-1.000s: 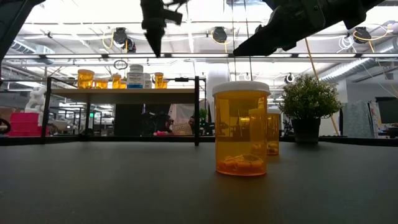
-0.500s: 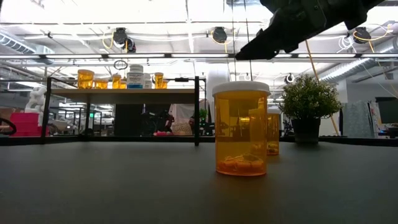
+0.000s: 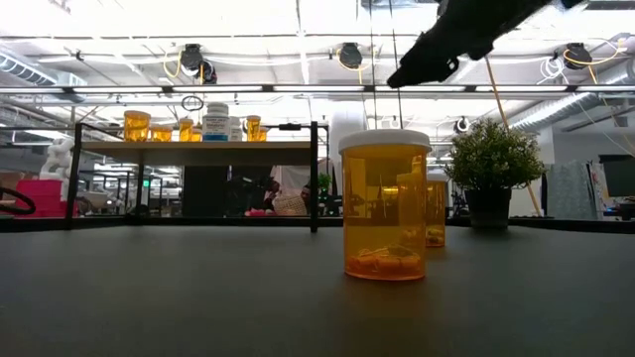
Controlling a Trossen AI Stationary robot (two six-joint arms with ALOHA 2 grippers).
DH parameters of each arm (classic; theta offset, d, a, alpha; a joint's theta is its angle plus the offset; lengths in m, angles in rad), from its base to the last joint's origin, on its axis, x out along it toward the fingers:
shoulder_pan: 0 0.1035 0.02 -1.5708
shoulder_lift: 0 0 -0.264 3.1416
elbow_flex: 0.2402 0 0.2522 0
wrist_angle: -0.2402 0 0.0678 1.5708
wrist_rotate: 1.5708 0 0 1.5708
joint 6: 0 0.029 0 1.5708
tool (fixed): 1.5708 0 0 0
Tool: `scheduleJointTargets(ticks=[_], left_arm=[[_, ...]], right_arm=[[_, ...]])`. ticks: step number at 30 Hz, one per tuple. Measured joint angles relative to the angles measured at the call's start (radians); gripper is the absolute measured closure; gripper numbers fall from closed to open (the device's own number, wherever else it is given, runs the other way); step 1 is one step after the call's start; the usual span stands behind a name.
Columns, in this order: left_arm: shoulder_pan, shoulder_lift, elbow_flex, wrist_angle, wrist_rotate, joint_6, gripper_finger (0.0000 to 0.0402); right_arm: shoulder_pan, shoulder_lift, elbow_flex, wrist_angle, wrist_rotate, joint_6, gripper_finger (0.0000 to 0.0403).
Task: Pick and place medicine bottles onto shelf by color
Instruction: Put the large orange pill bottle on the shelf
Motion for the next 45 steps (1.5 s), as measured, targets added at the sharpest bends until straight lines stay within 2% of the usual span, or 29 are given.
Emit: scheduleJointTargets(ticks=[7,15,17,20,23,27,30,34,40,45], left_arm=[[-0.014,-0.046,-0.299,0.271,0.013,0.003,0.0176],[-0.002,-0.115,-0.594,0.762,0.182,0.162,0.0176],[0.004,-0.124,-0.646,0.844,0.223,0.209,0.0176],[0.027,-0.129,-0.694,0.934,0.293,0.220,0.0176],[0.052,-0.125,-0.727,0.953,0.348,0.204,0.0176],[0.082,-0.128,-0.769,1.015,0.386,0.195,0.0176],[0.102,-0.126,-0.792,1.060,0.399,0.194,0.0176],[0.136,-0.115,-0.820,1.198,0.399,0.139,0.0176],[0.175,-0.086,-0.836,1.266,0.427,0.094,0.0176],[0.210,-0.002,-0.837,1.384,0.518,0.060,0.0176]], right_arm=[[0.043,0.005,0.014,-0.181,-0.007,0.146,0.0107],[0.028,0.057,0.014,-0.260,-0.027,0.276,0.0090],[0.026,0.081,0.012,-0.261,-0.027,0.286,0.0090],[0.026,0.124,-0.016,-0.225,-0.028,0.302,0.0093],[0.026,0.167,-0.058,-0.184,-0.033,0.326,0.0104],[0.026,0.213,-0.100,-0.120,-0.033,0.335,0.0125],[0.026,0.245,-0.123,-0.032,-0.033,0.317,0.0145],[0.026,0.281,-0.141,0.058,-0.034,0.283,0.0177],[0.026,0.286,-0.178,0.159,-0.032,0.255,0.0225],[0.023,0.286,-0.201,0.215,-0.032,0.240,0.0260]])
